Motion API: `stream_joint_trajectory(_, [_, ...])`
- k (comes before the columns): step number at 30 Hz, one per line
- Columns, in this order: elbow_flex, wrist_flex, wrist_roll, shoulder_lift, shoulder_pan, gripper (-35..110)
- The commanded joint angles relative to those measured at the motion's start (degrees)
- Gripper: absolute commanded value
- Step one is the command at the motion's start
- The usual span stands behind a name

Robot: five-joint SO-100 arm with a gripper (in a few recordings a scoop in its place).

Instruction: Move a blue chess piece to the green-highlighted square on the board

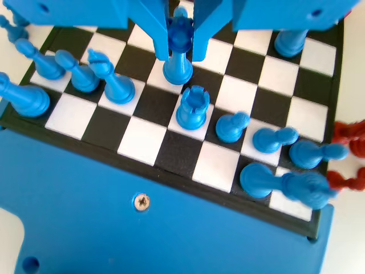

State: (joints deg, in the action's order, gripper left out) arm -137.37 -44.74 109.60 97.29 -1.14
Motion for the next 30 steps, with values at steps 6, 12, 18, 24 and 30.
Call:
stream_joint_trajectory(6, [0.4, -2.5, 1.6, 8.8, -4.0, 1])
stream_joint_trajectory(12, [-0.7, -2.5, 1.9, 10.5, -7.0, 1])
stream_joint_trajectory(18, [-1.3, -2.4, -0.2, 11.3, -6.7, 1])
stream_joint_trajectory(24, [-2.4, -3.4, -0.8, 12.7, -6.9, 1])
stream_joint_trajectory(30, [-1.1, -4.0, -0.9, 12.7, -8.3, 1])
